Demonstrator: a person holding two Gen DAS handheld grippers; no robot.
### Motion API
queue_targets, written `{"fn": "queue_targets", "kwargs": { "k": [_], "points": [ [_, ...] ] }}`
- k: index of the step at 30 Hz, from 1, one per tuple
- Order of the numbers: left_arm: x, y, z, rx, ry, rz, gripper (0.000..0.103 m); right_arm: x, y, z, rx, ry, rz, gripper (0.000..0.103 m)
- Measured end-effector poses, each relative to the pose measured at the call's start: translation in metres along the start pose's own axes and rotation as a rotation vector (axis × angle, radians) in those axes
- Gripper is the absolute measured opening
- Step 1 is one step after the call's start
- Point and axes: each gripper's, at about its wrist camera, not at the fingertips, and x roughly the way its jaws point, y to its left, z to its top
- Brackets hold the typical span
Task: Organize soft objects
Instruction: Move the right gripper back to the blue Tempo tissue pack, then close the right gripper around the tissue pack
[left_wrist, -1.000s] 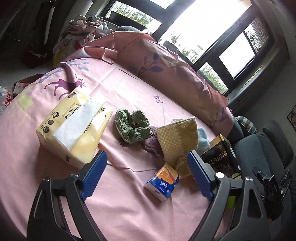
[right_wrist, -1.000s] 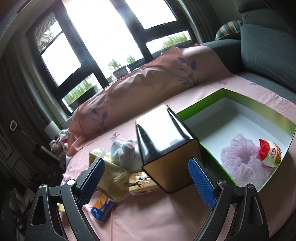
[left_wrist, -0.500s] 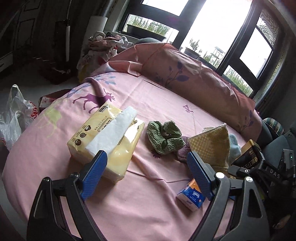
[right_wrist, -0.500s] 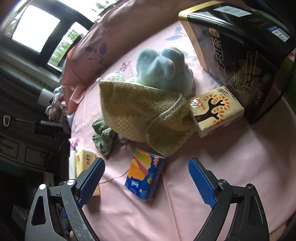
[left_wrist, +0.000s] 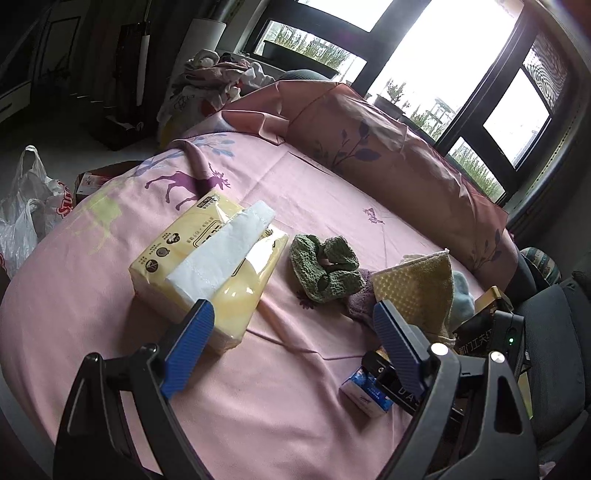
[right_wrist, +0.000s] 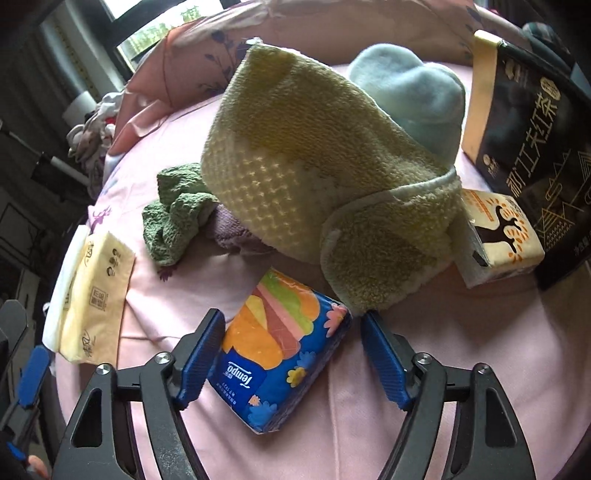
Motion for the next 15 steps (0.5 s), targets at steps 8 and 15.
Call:
{"fn": "queue_targets", "kwargs": {
  "k": [8, 15],
  "points": [
    [0.004, -0.004, -0.006, -0.013, 0.026, 0.000, 0.088, -0.014, -0.016, -0.003, -0.065, 0.125, 0.167, 0.063],
    [0.021, -0.020, -0.015, 0.001, 0.120, -0.075, 0.088, -0.035, -0.042, 0.005, -0.075, 0.086, 0.178, 0.063]
  ]
}}
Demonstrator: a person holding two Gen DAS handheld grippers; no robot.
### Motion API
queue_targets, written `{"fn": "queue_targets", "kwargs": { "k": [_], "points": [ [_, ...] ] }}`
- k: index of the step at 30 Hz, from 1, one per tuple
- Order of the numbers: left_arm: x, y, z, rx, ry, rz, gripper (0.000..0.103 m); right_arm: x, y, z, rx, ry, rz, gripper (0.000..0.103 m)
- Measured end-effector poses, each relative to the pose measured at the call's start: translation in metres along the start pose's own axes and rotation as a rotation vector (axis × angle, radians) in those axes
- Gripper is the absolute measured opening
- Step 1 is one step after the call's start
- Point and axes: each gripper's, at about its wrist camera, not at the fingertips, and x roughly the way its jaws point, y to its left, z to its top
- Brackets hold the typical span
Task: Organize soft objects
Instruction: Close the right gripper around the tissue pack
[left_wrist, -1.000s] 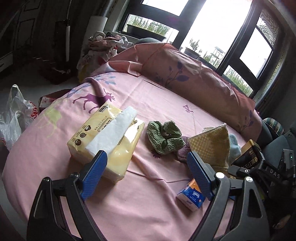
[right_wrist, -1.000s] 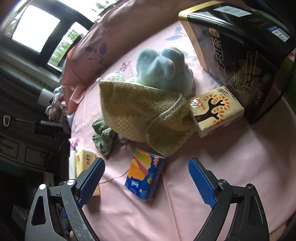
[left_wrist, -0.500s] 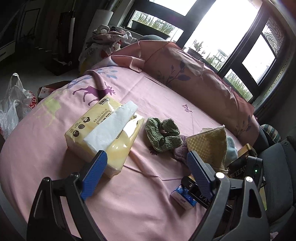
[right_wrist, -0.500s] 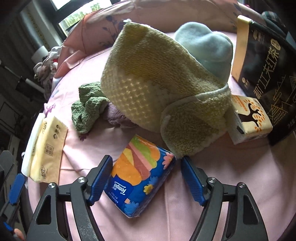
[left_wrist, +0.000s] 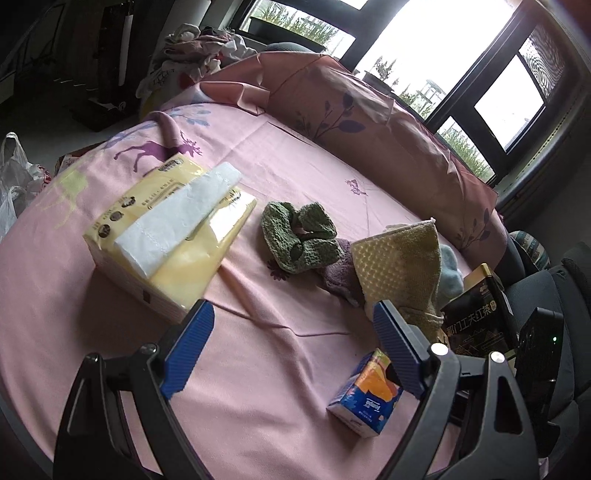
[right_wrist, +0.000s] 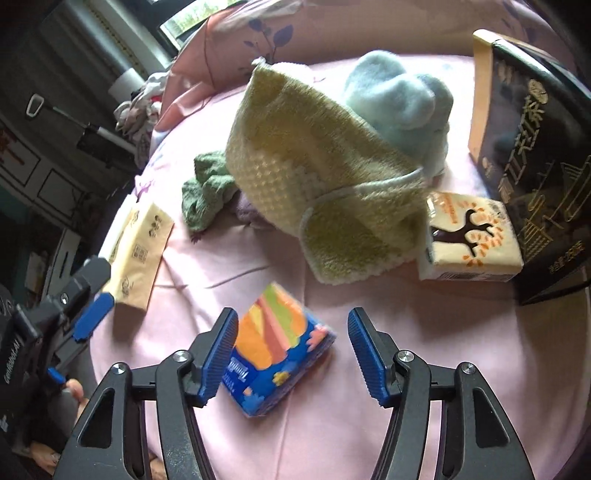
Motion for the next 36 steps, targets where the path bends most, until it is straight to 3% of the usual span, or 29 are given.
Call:
{"fn": "queue_targets", "kwargs": {
  "k": [4, 9, 13, 15, 18, 21, 27, 32, 36],
  "points": [
    [0.020, -0.002, -0.007, -0.048, 0.112, -0.059, 0.086, -0.017, -0.007, 0.004, 0.035, -0.081, 0.030, 0.064],
    [0.026, -0.012, -0.016, 0.016, 0.167, -0.018, 0.071, -0.026, -0.016, 0.008, 0.072, -0.123, 0.083, 0.064],
    [0.028, -0.021, -0.024, 0.047, 0.231, -0.062, 0.055, -0.020, -0.020, 0.009, 0.083, -0.098, 0.110, 0.064],
    [0.029, -0.027, -0.030, 0.072, 0.257, -0.074, 0.050, -0.015, -0.019, 0.010, 0.079, -0.084, 0.123, 0.056],
    [0.028, -0.036, -0.039, 0.091, 0.311, -0.102, 0.046, -0.009, -0.018, 0.012, 0.072, -0.053, 0.144, 0.051],
    [0.026, -0.043, -0.047, 0.112, 0.378, -0.203, 0.046, 0.000, -0.019, 0.013, 0.078, -0.011, 0.158, 0.051],
    [0.037, -0.047, -0.062, 0.143, 0.459, -0.152, 0.046, 0.015, -0.017, 0.014, 0.074, 0.062, 0.172, 0.051],
    [0.041, -0.047, -0.063, 0.154, 0.430, -0.092, 0.046, 0.030, -0.011, 0.009, 0.046, 0.128, 0.151, 0.051],
    [0.041, -0.047, -0.065, 0.190, 0.411, -0.062, 0.046, 0.031, -0.010, 0.006, 0.038, 0.127, 0.136, 0.051]
  ]
}}
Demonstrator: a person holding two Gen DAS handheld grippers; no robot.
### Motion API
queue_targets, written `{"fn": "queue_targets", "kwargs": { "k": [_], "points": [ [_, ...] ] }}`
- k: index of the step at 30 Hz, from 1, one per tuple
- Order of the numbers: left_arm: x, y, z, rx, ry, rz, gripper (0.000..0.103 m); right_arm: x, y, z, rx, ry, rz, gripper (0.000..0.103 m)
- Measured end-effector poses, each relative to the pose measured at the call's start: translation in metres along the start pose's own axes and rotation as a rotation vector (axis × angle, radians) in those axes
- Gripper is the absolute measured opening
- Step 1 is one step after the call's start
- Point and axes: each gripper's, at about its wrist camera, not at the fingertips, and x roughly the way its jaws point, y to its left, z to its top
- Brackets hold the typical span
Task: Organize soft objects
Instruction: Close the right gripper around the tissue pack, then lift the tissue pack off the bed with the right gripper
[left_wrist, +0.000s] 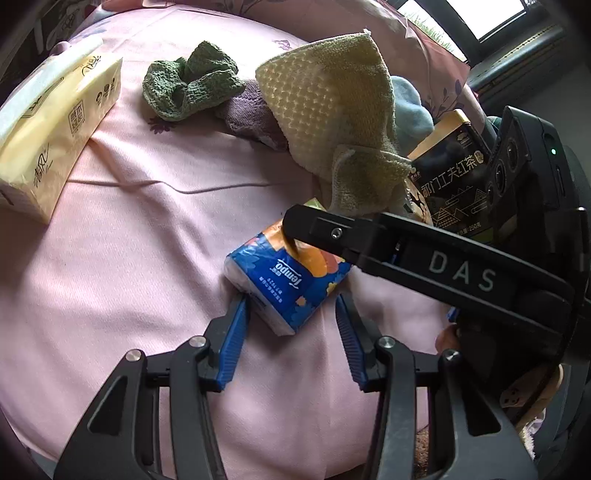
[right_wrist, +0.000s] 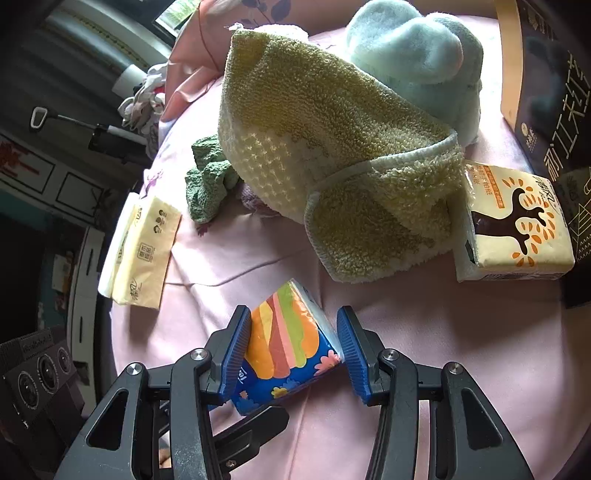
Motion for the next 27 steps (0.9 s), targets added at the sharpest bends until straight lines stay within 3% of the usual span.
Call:
{"fn": "queue_targets", "kwargs": {
  "k": [10, 13, 20, 27],
  "points": [
    [0.006, -0.003, 0.006, -0.013, -0.037, 0.052, 0.048, 0.000, -0.001, -0.005, -0.013, 0.004, 0.008, 0.051],
    [0.009, -0.009, 0.008, -0.017, -0.041, 0.064, 0.050, 0.001, -0.003, -0.005, 0.008, 0.003, 0.025, 0.056],
    [0.017, -0.012, 0.011, -0.043, -0.037, 0.046, 0.064, 0.002, -0.001, -0.005, 0.000, 0.005, 0.040, 0.064],
    [0.017, -0.009, 0.012, -0.059, -0.037, -0.016, 0.077, 0.001, -0.011, -0.002, 0.054, 0.010, 0.098, 0.065]
  ]
}}
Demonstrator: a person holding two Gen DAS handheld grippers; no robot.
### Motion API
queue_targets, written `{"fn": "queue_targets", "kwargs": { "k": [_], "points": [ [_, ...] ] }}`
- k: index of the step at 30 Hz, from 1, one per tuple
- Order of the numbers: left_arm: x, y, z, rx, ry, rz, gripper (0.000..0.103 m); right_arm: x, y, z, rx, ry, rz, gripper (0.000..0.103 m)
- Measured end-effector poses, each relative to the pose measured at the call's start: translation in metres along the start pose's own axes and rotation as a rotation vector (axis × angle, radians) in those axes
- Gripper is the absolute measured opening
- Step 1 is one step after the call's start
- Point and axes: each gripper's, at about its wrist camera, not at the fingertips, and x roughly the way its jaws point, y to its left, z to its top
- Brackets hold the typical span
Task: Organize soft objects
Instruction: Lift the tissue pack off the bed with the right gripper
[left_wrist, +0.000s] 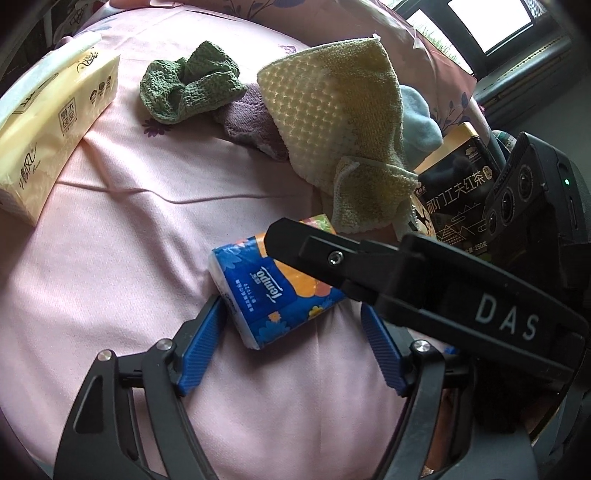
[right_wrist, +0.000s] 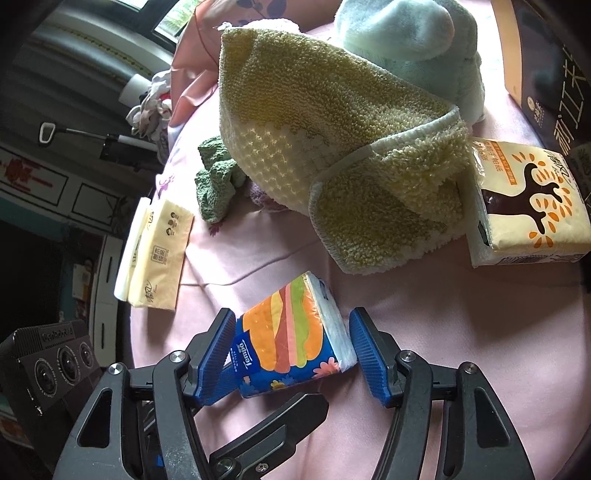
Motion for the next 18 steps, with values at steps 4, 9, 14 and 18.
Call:
{"fn": "queue_targets", "kwargs": {
  "k": [4, 9, 14, 18],
  "points": [
    [-0.0012, 0.0018, -0.0006, -0.013, -0.006, -0.016, 0.079, 0.0002, -0.0017, 0.0004, 0.016, 0.001, 0.015, 0.065],
    [-0.0007, 0.0017, -0.0005, -0.013, -0.006, -0.016, 0.079, 0.0004, -0.0013, 0.0004, 0.014, 0.002, 0.014, 0.065],
    [-0.0004, 0.0019, 0.0000, -0.013, -0.006, -0.016, 0.079, -0.0001, -0.0018, 0.0006, 0.015, 0.002, 0.015, 0.065],
    [-0.0002, 0.0019, -0.0003, -0.013, -0.007, -0.016, 0.079, -0.0001, -0.0018, 0.0005, 0.016, 0.001, 0.016, 0.065]
  ]
}}
